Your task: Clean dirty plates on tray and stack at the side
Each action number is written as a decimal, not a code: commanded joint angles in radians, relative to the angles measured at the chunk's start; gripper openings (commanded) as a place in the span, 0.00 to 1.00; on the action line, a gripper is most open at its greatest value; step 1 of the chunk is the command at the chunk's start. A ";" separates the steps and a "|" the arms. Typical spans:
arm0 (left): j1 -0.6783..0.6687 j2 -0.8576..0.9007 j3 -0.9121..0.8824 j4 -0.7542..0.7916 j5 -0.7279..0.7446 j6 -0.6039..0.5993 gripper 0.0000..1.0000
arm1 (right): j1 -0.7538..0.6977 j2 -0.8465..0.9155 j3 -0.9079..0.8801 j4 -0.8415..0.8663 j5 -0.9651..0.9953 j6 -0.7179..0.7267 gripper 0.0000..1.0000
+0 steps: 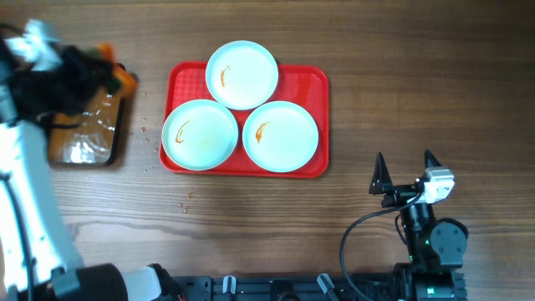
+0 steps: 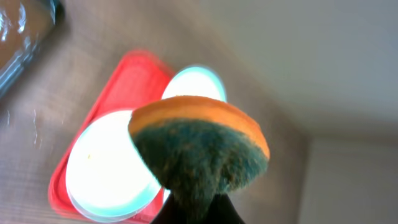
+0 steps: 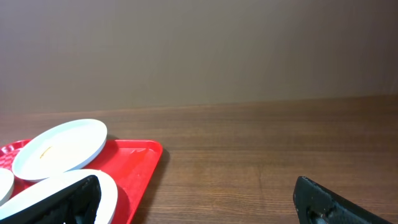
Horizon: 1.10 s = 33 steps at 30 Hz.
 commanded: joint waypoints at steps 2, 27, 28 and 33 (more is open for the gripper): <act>-0.284 0.100 -0.210 0.010 -0.220 0.025 0.04 | -0.005 -0.005 -0.001 0.003 0.008 -0.005 1.00; -0.308 -0.149 -0.143 -0.044 -0.574 -0.162 1.00 | -0.005 -0.004 -0.001 0.003 0.009 -0.006 1.00; -0.272 -0.152 -0.143 -0.085 -0.575 -0.161 1.00 | -0.005 -0.004 -0.001 0.003 0.027 -0.006 1.00; -0.225 -0.137 -0.227 -0.160 -0.573 -0.159 1.00 | -0.005 -0.005 -0.001 0.094 -0.236 0.553 1.00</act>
